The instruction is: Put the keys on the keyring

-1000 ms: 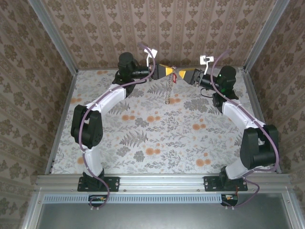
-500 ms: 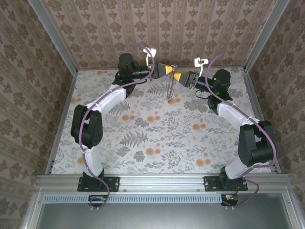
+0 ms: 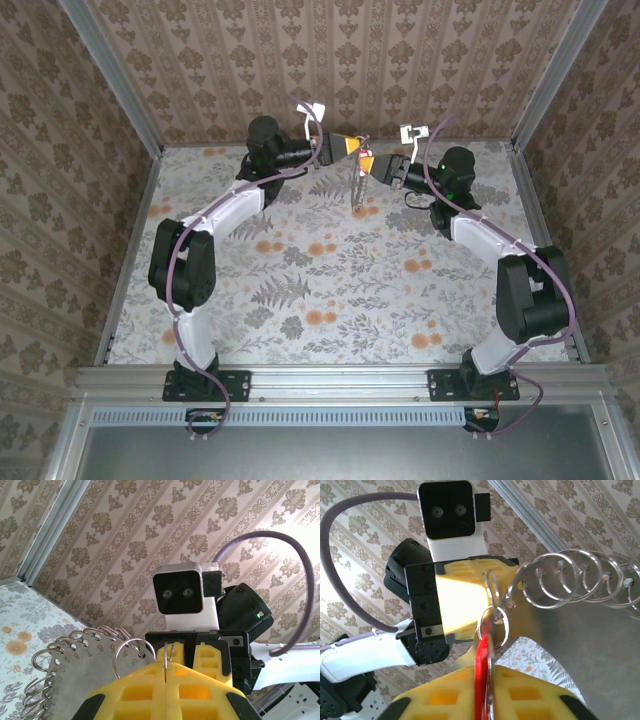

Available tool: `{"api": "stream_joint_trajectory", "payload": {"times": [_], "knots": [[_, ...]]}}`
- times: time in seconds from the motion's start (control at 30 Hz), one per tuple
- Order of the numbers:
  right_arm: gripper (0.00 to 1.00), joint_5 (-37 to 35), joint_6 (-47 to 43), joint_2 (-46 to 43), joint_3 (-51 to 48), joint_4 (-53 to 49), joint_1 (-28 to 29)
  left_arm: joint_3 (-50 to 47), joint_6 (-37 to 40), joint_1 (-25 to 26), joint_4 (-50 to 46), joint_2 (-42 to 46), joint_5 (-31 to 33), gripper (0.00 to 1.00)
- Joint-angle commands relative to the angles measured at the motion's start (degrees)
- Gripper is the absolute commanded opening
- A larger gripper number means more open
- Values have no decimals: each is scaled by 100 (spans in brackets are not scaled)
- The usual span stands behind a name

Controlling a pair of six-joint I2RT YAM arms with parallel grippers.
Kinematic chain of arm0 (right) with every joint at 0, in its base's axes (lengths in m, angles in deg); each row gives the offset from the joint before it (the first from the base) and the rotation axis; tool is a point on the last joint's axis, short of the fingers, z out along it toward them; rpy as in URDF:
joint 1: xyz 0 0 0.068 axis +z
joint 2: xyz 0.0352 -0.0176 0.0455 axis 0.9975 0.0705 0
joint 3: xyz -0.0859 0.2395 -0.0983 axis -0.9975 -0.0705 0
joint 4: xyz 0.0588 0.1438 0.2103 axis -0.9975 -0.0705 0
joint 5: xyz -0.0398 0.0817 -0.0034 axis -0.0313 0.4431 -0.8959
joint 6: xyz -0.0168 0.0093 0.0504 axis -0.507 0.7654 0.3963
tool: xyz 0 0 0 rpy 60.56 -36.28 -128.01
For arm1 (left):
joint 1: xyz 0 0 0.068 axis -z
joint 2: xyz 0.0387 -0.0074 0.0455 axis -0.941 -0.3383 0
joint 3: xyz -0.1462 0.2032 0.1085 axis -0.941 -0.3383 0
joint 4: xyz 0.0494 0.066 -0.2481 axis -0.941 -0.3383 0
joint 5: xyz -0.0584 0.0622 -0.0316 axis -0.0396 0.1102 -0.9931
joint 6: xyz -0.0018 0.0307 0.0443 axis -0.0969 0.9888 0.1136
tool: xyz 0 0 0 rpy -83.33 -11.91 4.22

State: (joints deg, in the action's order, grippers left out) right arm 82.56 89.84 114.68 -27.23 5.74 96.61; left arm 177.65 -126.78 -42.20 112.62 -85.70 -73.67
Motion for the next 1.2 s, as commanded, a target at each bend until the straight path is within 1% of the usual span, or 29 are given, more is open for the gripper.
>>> {"api": "stream_joint_trajectory", "payload": {"times": [0.0, 0.07, 0.13, 0.33, 0.5, 0.53, 0.57, 0.67, 0.7, 0.73, 0.83, 1.0, 1.07, 1.17], "knots": [[9, 45, -20, -11, 33, 137, 66, -45, -163, -56, 507, 360, 163, 0], [4, 72, -51, -26, 43, 87, 92, -88, -209, -57, 615, 365, 226, 0], [0, 98, -97, -38, 38, 17, 129, -113, -258, -62, 700, 371, 277, 0], [0, 176, -356, -26, 112, -333, 293, -139, -366, -76, 887, 346, 352, 0], [0, 143, -481, -31, 117, -526, 305, -165, -416, -74, 964, 336, 373, 0], [1, 134, -526, -47, 119, -614, 297, -163, -423, -73, 971, 338, 380, 0], [6, 126, -547, -60, 121, -667, 286, -166, -430, -74, 988, 344, 387, 0], [28, 85, -683, -219, 65, -899, 208, -174, -456, -76, 1037, 344, 405, 0], [33, 48, -759, -319, 26, -1031, 156, -186, -461, -74, 1033, 353, 420, 0], [36, 8, -833, -436, -30, -1157, 90, -184, -460, -71, 1040, 353, 430, 0], [40, -73, -960, -787, -170, -1428, -113, -200, -469, -76, 1057, 352, 447, 0], [40, -503, -976, -1236, -177, -1689, -292, -219, -518, -74, 1129, 353, 455, 0], [40, -708, -752, -1232, -96, -1544, -284, -232, -539, -70, 1138, 354, 461, 0], [39, -895, -134, -1025, 62, -990, -275, -260, -549, -62, 1157, 361, 468, 0]]}}
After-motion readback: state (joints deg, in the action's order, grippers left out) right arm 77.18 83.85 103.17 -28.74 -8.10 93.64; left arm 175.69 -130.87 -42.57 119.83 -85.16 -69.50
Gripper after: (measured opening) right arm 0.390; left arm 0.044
